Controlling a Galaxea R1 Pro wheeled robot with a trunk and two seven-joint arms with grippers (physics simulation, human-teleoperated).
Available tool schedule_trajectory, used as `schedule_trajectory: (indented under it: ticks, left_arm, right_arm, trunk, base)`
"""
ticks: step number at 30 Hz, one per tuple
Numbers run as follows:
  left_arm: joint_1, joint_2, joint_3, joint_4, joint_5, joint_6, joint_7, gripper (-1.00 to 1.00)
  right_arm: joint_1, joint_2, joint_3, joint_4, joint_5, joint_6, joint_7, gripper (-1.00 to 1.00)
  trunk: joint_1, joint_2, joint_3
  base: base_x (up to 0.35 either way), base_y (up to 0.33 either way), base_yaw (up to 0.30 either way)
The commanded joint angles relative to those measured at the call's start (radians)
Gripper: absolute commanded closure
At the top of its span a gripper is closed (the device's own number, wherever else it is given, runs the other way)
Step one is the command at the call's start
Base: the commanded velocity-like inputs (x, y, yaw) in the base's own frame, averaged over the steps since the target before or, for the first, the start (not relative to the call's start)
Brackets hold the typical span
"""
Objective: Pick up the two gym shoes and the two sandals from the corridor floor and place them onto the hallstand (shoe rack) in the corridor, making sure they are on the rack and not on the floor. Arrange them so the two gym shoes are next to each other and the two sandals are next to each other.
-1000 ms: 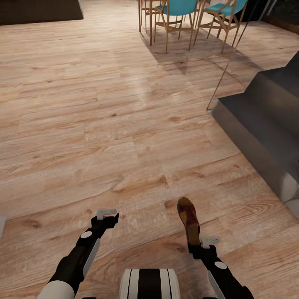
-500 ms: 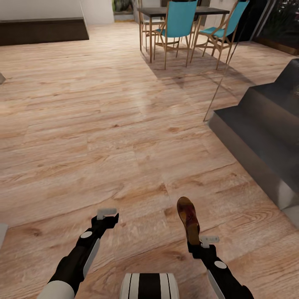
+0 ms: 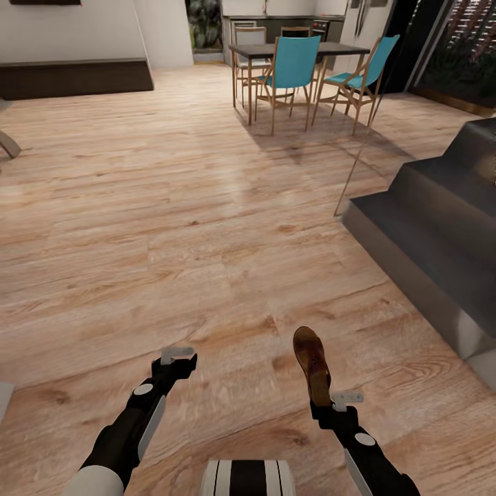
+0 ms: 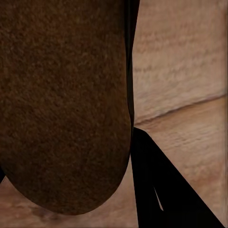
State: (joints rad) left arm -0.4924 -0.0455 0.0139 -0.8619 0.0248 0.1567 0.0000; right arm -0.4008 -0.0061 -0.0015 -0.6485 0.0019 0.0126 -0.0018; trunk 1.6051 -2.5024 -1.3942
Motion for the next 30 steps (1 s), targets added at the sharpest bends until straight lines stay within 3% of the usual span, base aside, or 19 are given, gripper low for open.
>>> schedule_trajectory:
  ticks: [1,12,16,30]
  left_arm:
    - [0.0,-0.001,0.001,-0.002,0.002,0.006,0.0,-1.0]
    - [0.0,-0.001,0.001,-0.002,0.003,0.006,0.0,-1.0]
    - [0.0,-0.001,0.001,-0.002,0.003,0.006,0.0,-1.0]
    - [0.0,-0.001,0.001,-0.002,0.003,0.006,0.0,-1.0]
  right_arm:
    - [0.0,0.0,0.0,0.0,-0.004,0.002,-0.001,1.0]
    - [0.0,0.001,-0.001,-0.001,-0.005,0.013,-0.003,1.0]
    - [0.0,0.001,-0.002,-0.001,-0.006,0.013,-0.002,1.0]
    - [0.0,-0.003,-0.002,0.0,-0.009,0.015,0.0,1.0]
  trunk:
    - [-0.001,0.0,0.003]
    - [-0.009,0.009,0.05]
    - [-0.009,0.009,0.056]
    - [-0.063,0.107,0.122]
  base:
    - [0.0,0.0,0.0]
    - [0.0,0.0,0.0]
    - [0.0,0.0,0.0]
    - [0.0,0.0,0.0]
